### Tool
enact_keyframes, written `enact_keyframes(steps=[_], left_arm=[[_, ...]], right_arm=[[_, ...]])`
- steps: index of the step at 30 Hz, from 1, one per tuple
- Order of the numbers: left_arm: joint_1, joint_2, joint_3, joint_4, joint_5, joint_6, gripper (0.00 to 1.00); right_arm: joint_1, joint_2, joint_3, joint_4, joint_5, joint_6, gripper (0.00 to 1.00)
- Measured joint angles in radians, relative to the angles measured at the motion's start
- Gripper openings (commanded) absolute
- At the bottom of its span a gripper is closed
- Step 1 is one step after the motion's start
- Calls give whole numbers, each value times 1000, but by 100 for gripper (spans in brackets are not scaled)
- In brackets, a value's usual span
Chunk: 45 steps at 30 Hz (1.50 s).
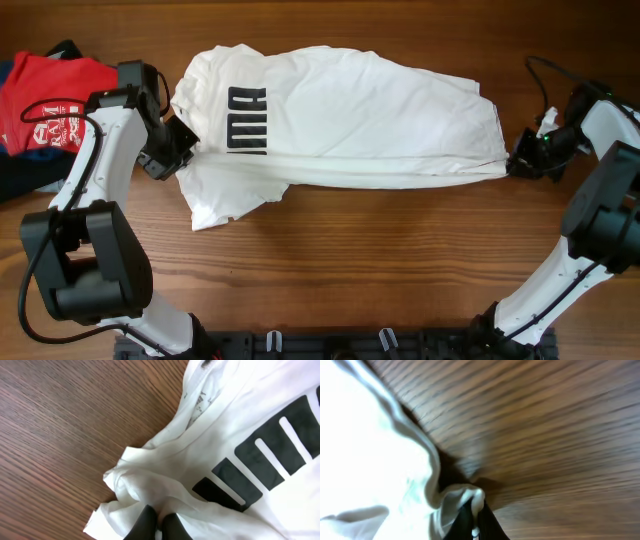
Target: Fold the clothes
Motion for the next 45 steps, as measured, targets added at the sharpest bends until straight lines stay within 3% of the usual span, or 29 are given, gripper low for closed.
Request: enact_keyframes(steps=[5,12,18,24,31,45], left_arm=[[1,0,0,-34,3,0,4],[1,0,0,-215,7,5,4],[1,-21,0,-301,14,12,4],[1,-163,0,-237,31,12,4],[1,-136,0,-126,52,12,4],[1,-39,0,46,52,12,4]], right_arm=[[2,-5,0,-103,13,-18,4],[-42,-161,-1,-311,232,118,4],[-39,-253,-1,-345,275,143,4],[-26,-309,-1,-209,198,110,4],[65,-309,-1,-56,162,98,5],[74,-188,-1,90,147,98,5]])
